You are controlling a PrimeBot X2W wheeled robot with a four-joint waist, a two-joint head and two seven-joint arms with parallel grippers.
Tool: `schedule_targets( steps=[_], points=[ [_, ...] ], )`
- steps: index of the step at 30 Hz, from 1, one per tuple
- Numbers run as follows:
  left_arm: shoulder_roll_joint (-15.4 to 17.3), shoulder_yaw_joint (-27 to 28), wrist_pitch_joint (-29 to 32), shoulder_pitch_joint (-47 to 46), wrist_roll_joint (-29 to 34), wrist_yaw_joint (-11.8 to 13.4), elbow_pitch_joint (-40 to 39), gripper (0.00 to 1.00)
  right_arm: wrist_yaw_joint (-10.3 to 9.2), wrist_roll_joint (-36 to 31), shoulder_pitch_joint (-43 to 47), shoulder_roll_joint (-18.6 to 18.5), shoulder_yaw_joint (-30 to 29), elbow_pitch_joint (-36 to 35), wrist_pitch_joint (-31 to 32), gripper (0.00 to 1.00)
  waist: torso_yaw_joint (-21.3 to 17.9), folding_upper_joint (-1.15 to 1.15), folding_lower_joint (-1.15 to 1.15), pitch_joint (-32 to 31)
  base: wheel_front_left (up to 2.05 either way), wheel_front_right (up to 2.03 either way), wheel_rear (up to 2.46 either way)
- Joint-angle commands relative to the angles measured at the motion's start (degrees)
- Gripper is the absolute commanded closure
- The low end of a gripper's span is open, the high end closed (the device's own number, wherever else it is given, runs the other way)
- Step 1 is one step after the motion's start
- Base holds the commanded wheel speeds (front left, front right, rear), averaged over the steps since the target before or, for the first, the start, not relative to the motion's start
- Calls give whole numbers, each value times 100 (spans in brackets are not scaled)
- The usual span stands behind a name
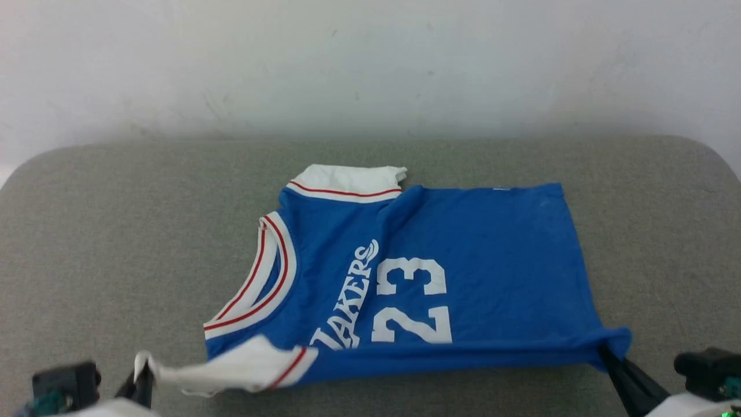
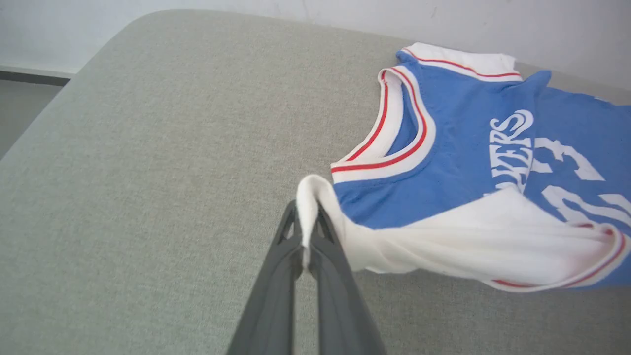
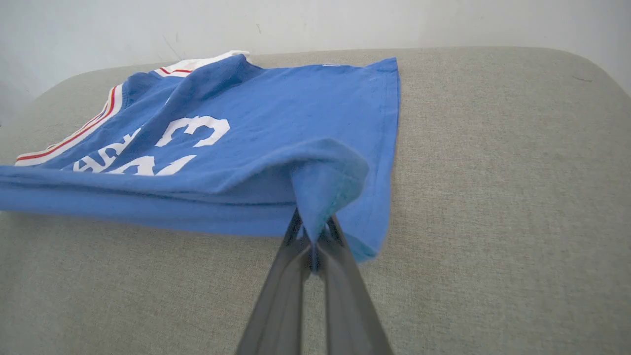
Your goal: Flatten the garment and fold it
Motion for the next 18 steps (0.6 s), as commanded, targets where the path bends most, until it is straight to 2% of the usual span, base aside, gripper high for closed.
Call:
schedule_targets(
  steps=[1, 4, 10, 18],
  points=[
    [34, 30, -82, -381, 55, -99, 103, 100, -19, -72, -187, 33, -90, 5, 48, 100, -65, 0, 1, 208, 0, 0, 0],
    [-93, -127, -205, -1116, 97, -381, 466, 100, -19, -129, -546, 70, -17, 191, 138, 100, -94, 0, 1, 403, 0, 0, 0],
    [-544, -472, -483, -2452, 109, -922, 1503, 100, -19, -105, -1426, -48, 302, 867, 157, 100, -221, 0, 1, 792, 0, 0, 0],
    [-1056, -639, -731, -3516, -125, -1481, 3162, 100, -19, -107, -2365, -105, 812, 1962, -64, 100, -334, 0, 1, 1138, 0, 0, 0]
  ],
)
